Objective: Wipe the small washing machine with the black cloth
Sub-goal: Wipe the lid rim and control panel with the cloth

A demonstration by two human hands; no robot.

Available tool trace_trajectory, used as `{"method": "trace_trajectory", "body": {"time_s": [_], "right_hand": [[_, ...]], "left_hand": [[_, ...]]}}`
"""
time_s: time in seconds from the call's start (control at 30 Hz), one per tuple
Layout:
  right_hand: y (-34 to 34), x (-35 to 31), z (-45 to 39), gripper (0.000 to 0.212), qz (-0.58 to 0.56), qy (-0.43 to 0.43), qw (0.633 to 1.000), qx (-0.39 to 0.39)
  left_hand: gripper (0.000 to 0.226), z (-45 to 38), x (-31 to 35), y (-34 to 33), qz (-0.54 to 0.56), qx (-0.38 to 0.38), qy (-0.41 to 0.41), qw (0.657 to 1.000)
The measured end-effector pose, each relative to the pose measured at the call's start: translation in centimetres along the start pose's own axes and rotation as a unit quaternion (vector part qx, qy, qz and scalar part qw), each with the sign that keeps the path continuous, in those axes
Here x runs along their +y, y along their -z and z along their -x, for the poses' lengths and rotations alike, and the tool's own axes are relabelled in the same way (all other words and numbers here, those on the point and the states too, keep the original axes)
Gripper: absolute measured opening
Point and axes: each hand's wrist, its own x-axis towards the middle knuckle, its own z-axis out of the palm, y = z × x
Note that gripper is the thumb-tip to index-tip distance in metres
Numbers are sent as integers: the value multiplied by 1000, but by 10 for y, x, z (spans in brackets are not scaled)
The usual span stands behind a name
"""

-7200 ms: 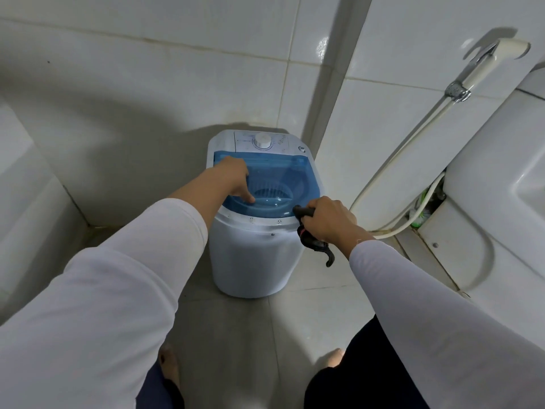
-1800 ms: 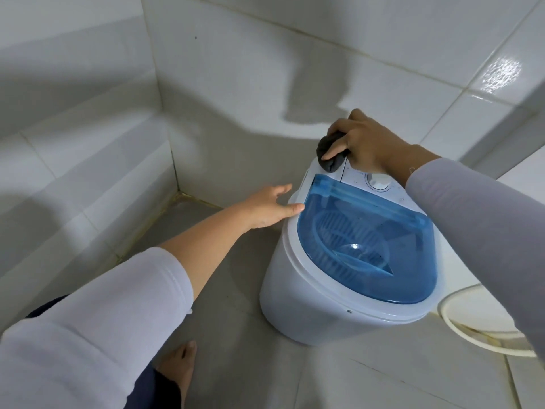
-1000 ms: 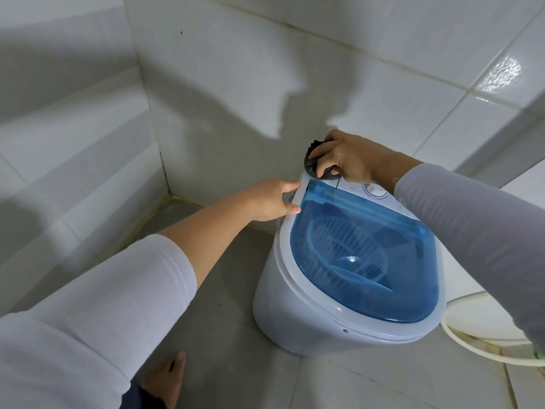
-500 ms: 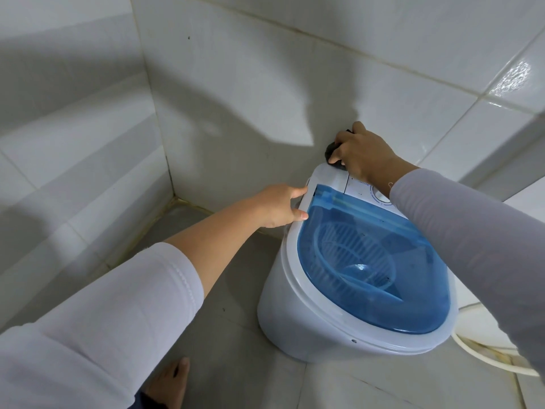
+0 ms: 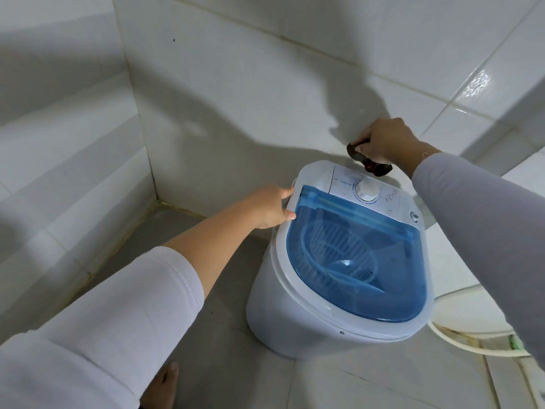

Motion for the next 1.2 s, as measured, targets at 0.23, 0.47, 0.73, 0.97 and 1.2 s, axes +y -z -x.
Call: {"method": "trace_trajectory", "body": {"time_s": [0.23, 0.47, 0.73, 0.97, 1.2], "right_hand": [[-30, -10, -8, 32, -42, -41, 998, -40], [-35, -17, -8, 36, -1, -29, 998, -61], [-42, -20, 11, 35, 37, 33, 997, -58], [-39, -17, 32, 37, 95, 110, 985, -94], [-31, -15, 45, 26, 201, 164, 961, -100]], "left_hand": [[65, 0, -1, 0, -10, -1, -2, 1000], [66, -1, 0, -1, -8, 2, -1, 1000], [66, 0, 2, 0, -31, 6, 1, 1000], [66, 2, 5, 0, -52, 11, 1, 999], [66, 1, 5, -1, -67, 12, 5, 998]]}}
